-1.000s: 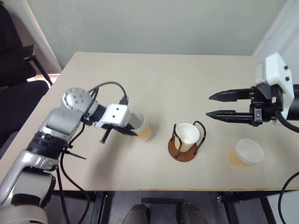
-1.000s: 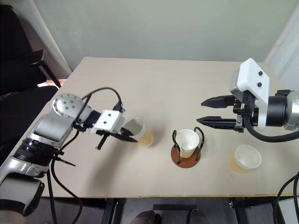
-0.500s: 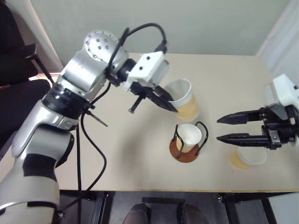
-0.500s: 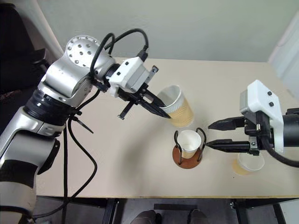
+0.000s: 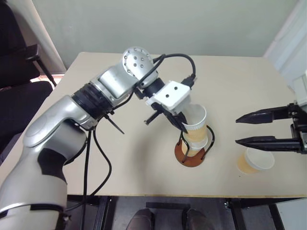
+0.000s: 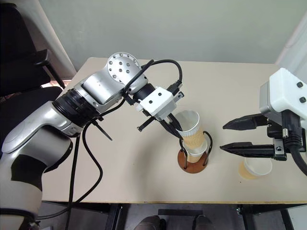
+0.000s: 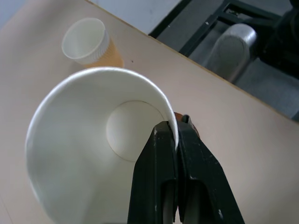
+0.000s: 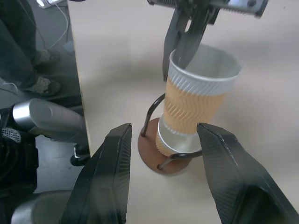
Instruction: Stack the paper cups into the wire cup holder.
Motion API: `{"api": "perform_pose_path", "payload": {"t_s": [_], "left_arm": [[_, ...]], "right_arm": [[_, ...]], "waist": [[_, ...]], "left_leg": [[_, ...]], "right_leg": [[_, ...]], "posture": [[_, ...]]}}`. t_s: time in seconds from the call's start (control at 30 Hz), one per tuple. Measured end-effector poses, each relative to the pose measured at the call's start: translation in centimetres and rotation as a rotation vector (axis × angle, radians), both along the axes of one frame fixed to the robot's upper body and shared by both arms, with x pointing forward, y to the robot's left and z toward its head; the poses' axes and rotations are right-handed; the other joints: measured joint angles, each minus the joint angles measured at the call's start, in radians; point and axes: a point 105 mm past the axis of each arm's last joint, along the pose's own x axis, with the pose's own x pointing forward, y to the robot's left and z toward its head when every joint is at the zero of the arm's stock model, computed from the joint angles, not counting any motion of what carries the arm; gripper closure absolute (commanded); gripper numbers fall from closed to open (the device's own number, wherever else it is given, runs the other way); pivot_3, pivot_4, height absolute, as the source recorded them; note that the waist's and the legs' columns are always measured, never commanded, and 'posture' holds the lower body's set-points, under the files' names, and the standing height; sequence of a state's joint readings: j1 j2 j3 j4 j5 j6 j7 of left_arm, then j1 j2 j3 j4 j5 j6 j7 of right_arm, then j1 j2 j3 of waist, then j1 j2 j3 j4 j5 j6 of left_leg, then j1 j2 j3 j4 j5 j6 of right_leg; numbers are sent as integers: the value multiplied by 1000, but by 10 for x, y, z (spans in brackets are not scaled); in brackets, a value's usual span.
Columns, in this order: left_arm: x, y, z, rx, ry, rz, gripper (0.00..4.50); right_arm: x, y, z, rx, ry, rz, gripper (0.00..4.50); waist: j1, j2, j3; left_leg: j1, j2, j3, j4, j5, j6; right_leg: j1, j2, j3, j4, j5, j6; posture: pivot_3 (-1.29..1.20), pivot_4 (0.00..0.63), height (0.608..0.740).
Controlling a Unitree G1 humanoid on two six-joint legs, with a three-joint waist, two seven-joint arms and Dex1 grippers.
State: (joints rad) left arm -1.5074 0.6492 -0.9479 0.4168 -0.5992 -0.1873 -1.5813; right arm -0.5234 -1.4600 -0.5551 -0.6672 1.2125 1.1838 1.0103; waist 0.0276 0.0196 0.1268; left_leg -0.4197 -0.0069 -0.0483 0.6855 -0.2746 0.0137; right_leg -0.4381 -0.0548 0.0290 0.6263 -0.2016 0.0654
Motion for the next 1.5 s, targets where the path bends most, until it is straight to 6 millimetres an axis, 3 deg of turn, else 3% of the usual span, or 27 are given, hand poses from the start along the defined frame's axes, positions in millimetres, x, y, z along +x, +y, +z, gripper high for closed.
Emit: {"api": "perform_pose_path", "payload": {"t_s": [0.47, 0.6, 0.93, 1.13, 1.37, 1.5], "left_arm": [[12, -10, -24, 74, -99, -54, 4480], [14, -12, -26, 85, -100, -45, 3599], [15, -14, -21, 59, -89, -25, 38], [21, -25, 12, -126, -53, 32, 11], [37, 2, 63, -406, 125, 225, 11], [49, 36, 68, -518, 230, 366, 0]], "right_arm": [[-1, 4, 3, 6, -14, 10, 2250], [0, 3, 1, 4, -1, 7, 2250], [1, 3, -2, 16, 12, 12, 2250], [7, 0, -3, 41, -10, -23, 2250], [16, -20, -23, 67, 6, -177, 2250], [20, -35, -38, 42, 42, -277, 1370]], "waist": [[5, 0, 0], [5, 0, 0], [5, 1, 0], [5, 1, 0], [5, 2, -1], [4, 4, -2]], "left_leg": [[-4, 0, 0, 11, -6, 4], [-4, 0, 0, 13, -6, 5], [-4, 0, 1, 14, -6, 5], [-3, 0, 1, 14, -6, 5], [-3, 0, 1, 14, -6, 5], [-2, 0, 2, 14, -6, 5]], "right_leg": [[1, 0, 0, 1, -1, 4], [2, 0, 0, 1, 0, 5], [2, 0, 0, 1, 0, 6], [2, 0, 0, 1, 0, 6], [2, 1, 1, 1, 0, 6], [2, 1, 1, 1, 0, 6]], "posture": [[0, 150, 740], [0, 150, 740], [0, 150, 740], [0, 150, 740], [0, 150, 740], [0, 150, 740]]}}
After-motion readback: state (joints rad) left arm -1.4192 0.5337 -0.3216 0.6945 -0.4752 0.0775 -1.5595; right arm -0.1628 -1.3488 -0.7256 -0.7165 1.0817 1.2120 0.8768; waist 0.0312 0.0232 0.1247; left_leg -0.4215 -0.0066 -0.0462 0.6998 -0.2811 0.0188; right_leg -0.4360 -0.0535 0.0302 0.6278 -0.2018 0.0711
